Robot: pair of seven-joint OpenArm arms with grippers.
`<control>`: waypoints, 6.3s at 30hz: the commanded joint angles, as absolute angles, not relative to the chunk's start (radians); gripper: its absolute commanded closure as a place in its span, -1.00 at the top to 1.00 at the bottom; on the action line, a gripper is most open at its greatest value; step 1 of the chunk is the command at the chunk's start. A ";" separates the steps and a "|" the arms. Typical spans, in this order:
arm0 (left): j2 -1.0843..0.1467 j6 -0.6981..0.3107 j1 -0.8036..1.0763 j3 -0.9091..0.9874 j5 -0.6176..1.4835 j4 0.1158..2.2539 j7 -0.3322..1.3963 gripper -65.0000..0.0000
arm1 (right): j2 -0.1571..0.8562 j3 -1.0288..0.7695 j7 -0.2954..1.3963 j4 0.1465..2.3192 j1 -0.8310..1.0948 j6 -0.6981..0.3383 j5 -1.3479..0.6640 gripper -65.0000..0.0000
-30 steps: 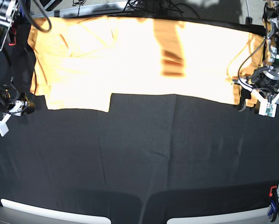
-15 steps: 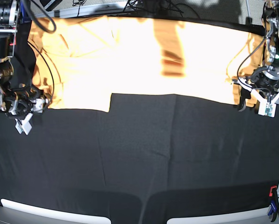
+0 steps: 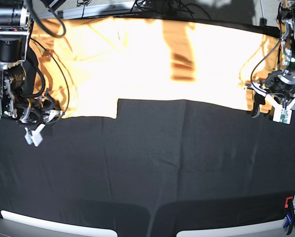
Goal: Layout the t-shirt on the table in an organized manner, then fold the t-shirt properly
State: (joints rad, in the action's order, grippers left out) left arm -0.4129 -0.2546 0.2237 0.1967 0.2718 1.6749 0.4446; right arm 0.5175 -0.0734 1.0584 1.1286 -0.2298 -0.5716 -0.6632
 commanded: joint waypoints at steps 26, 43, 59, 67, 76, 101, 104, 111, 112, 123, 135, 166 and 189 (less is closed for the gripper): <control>-0.427 -0.250 0.213 0.203 0.278 1.693 0.418 -0.01 | 0.540 -0.080 1.069 2.173 0.389 -0.511 -0.500 -1.00; -0.427 -0.250 0.213 0.203 0.278 1.693 0.417 -0.01 | 0.540 -0.080 0.992 2.276 0.635 -0.514 -0.562 -1.00; -0.450 -0.250 0.214 0.204 0.278 1.693 0.456 -0.01 | 0.540 -0.078 1.020 2.276 0.608 -0.621 -0.646 -0.13; -0.517 -0.240 0.226 0.204 0.281 1.686 0.547 -0.01 | 0.540 -0.102 0.998 2.275 0.486 -0.566 -0.523 -0.13; -0.568 -0.267 0.237 0.225 0.395 1.459 0.547 -0.01 | 0.540 -0.155 0.990 2.149 0.427 -0.564 -0.523 -0.14; -0.575 -0.592 0.233 0.252 0.677 1.361 0.762 -1.00 | 0.540 -0.159 0.912 2.027 0.370 -0.564 -0.525 -0.14; -0.586 -0.463 0.232 0.273 0.622 1.361 0.715 -1.00 | 0.541 -0.159 0.881 2.027 0.360 -0.565 -0.522 -0.14; -0.588 -0.287 0.232 0.436 0.461 1.361 0.628 -1.00 | 0.540 -0.159 0.871 2.002 0.279 -0.564 -0.522 -0.14; -0.588 -0.287 0.232 0.459 0.461 1.361 0.627 -1.00 | 0.540 -0.159 0.871 1.990 0.264 -0.564 -0.522 -0.14; -0.582 -0.288 0.253 0.523 0.641 1.612 0.893 -1.00 | 0.540 -0.159 0.866 1.840 0.188 -0.565 -0.523 -0.14; -0.392 -0.290 0.299 0.390 0.863 1.985 1.029 -1.00 | 0.540 -0.159 0.851 1.835 0.188 -0.564 -0.523 -0.14; -0.218 -0.356 0.263 -0.002 0.718 2.049 0.912 -0.18 | 0.540 -0.159 0.853 1.835 0.188 -0.564 -0.522 -0.14; -0.313 -0.502 0.319 0.207 0.815 1.825 1.142 -0.18 | 0.540 -0.159 0.856 1.835 0.188 -0.564 -0.523 -0.14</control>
